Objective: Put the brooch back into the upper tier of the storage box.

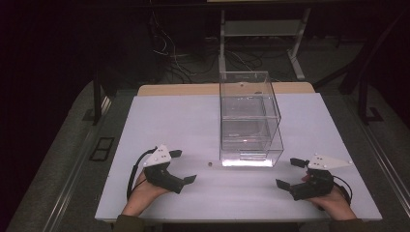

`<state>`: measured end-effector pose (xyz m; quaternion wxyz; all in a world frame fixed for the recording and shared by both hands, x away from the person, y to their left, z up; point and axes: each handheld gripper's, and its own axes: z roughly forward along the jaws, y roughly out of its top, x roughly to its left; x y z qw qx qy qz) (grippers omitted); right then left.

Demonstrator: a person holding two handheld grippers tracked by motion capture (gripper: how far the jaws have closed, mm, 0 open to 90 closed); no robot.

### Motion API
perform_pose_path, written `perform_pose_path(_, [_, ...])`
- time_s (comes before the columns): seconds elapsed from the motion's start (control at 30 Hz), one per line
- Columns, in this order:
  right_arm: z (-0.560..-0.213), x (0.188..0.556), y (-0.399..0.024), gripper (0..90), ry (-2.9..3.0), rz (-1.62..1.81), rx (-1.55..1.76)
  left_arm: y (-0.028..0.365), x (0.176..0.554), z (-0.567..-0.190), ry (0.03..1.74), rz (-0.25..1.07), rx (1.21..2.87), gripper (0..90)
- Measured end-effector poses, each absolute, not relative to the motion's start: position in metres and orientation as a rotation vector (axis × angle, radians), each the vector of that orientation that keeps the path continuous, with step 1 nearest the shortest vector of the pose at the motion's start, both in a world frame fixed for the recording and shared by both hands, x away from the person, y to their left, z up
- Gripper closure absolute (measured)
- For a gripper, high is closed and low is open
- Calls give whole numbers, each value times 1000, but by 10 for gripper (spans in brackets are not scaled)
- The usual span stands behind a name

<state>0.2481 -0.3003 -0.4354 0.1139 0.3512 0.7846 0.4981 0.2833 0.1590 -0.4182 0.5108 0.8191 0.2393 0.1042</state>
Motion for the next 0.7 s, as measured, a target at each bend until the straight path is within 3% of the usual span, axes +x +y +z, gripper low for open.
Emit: perform_pose_path(0.7, [-436,248,-301,5,2297,1463,1038,145,293,-416,559,250,1973,0])
